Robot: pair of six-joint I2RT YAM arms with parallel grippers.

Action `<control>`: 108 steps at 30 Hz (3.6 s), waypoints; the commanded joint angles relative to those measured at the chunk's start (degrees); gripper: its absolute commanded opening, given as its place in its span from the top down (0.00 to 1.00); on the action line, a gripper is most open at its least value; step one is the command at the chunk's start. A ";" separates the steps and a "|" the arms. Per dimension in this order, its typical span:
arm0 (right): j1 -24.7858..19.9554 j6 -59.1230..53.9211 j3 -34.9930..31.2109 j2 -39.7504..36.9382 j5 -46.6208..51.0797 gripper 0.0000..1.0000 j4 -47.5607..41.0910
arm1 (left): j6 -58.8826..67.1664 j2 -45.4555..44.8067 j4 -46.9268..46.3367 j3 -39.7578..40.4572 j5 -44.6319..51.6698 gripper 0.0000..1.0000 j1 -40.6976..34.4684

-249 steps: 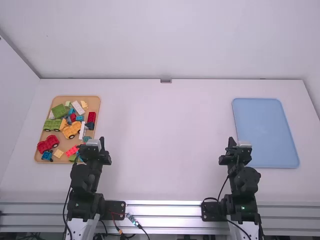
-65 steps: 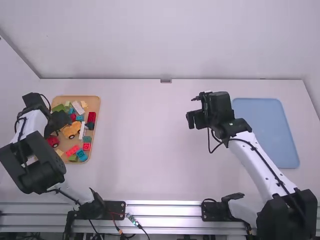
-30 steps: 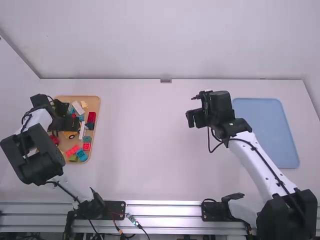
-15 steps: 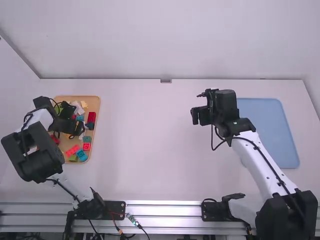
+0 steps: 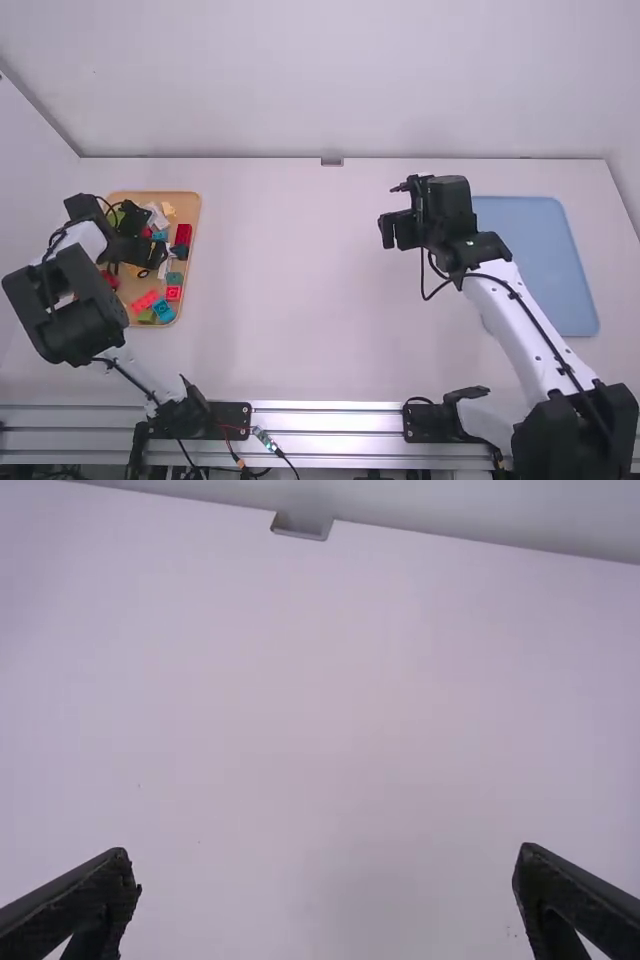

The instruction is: Assemble lego blocks to make yellow taxi

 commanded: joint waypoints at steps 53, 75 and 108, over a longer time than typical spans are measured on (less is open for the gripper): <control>2.91 -0.24 3.89 0.14 3.19 0.01 0.43 | -5.31 3.28 -7.15 3.23 -2.14 0.14 4.15; 2.93 -0.31 3.89 0.14 3.19 0.01 0.36 | -1.25 3.28 -0.04 -2.51 -2.38 0.04 3.52; 2.95 -0.26 3.89 0.14 3.21 0.01 0.38 | 1.29 3.28 9.29 -7.65 1.16 0.27 3.50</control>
